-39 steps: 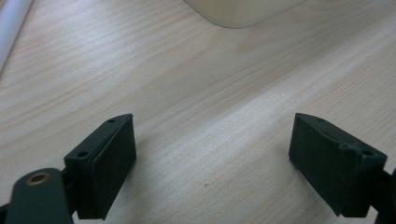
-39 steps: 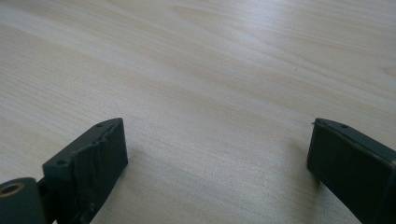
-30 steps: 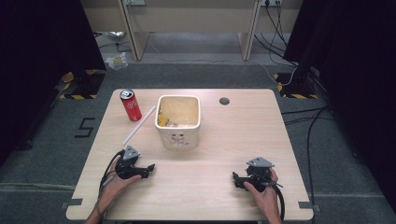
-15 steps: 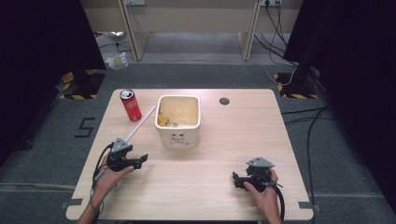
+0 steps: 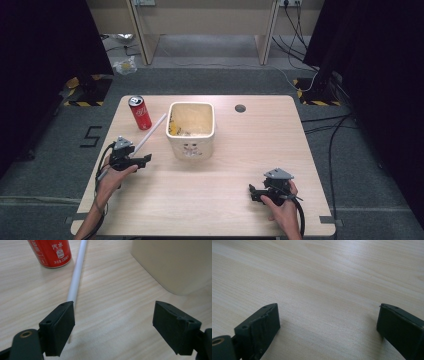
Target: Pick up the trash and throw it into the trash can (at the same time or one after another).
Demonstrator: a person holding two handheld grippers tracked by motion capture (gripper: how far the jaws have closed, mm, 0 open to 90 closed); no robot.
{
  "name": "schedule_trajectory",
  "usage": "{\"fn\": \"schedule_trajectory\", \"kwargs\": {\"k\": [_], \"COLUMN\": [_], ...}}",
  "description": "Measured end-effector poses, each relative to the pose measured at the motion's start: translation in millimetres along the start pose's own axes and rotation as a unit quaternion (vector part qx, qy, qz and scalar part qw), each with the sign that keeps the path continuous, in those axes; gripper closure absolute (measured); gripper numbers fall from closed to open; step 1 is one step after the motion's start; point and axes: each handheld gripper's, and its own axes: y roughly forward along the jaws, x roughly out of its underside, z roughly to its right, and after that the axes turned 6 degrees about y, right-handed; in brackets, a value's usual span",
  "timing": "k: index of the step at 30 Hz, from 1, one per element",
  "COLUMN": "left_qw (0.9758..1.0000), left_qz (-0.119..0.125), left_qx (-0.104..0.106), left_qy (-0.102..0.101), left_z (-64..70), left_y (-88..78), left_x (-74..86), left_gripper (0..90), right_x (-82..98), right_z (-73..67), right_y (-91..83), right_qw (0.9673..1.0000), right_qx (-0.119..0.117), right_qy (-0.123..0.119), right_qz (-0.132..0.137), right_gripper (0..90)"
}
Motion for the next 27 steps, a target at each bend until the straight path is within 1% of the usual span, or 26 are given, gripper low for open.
{"fn": "schedule_trajectory", "kwargs": {"k": [2,3,4,5,7,8,9,11,14,15,16,20,21,24,27], "left_qw": [1.0000,1.0000,1.0000,1.0000,1.0000,0.9999,0.9999,0.9998,0.9996,0.9995,0.9995,0.9993,0.9991,0.9991,0.9989], "left_qz": [-0.002,-0.002,-0.001,-0.001,-0.006,-0.012,-0.012,-0.017,-0.023,-0.026,-0.026,-0.030,-0.034,-0.035,-0.041], "left_qx": [0.000,0.000,0.002,0.002,-0.004,-0.005,-0.005,-0.010,-0.016,-0.017,-0.017,-0.019,-0.022,-0.022,-0.021], "left_qy": [-0.006,-0.006,-0.009,-0.009,-0.001,-0.002,-0.002,-0.003,-0.006,-0.009,-0.009,-0.012,-0.011,-0.010,-0.008], "left_z": [-7.0,-7.0,-10.5,-10.5,-13.2,-16.6,-16.6,-21.1,-28.3,-32.7,-32.7,-39.5,-42.2,-44.4,-47.5], "left_y": [6.4,6.4,8.9,8.9,11.6,15.3,15.3,19.9,26.9,30.4,30.4,35.5,37.6,40.2,43.6], "left_x": [-4.0,-4.0,-6.7,-6.7,-11.2,-14.4,-14.4,-16.1,-15.8,-15.3,-15.3,-16.2,-17.3,-17.5,-17.6], "left_gripper": [16.9,16.9,16.9,17.8,21.3,21.3,21.4,21.5,25.0,26.9,27.7,30.8,32.7,34.5,39.3], "right_x": [0.0,0.0,0.0,0.0,0.0,0.0,0.0,0.0,0.0,0.0,0.0,0.0,0.0,0.0,0.0], "right_z": [0.0,0.0,0.1,-0.1,0.0,0.2,0.2,0.0,-0.1,0.0,0.0,0.1,0.0,0.0,0.0], "right_y": [0.1,0.1,0.0,0.1,0.1,0.1,0.1,0.0,0.1,0.1,0.1,0.1,0.1,0.1,0.0], "right_qw": [1.0000,1.0000,1.0000,1.0000,1.0000,1.0000,1.0000,1.0000,1.0000,1.0000,1.0000,1.0000,1.0000,1.0000,1.0000], "right_qx": [0.000,0.000,0.000,0.001,0.000,0.000,0.000,0.000,0.000,0.000,0.000,0.000,0.000,0.000,0.000], "right_qy": [0.000,0.000,-0.001,0.000,0.000,-0.002,-0.002,0.000,0.000,0.000,0.000,-0.001,0.000,0.000,0.000], "right_qz": [0.000,0.000,0.000,0.000,0.001,0.000,0.000,0.000,0.000,0.001,0.001,0.001,0.001,0.001,0.000], "right_gripper": [5.0,5.0,5.0,5.0,5.0,5.0,5.0,5.0,5.0,5.0,5.0,5.0,5.0,5.0,5.0]}}
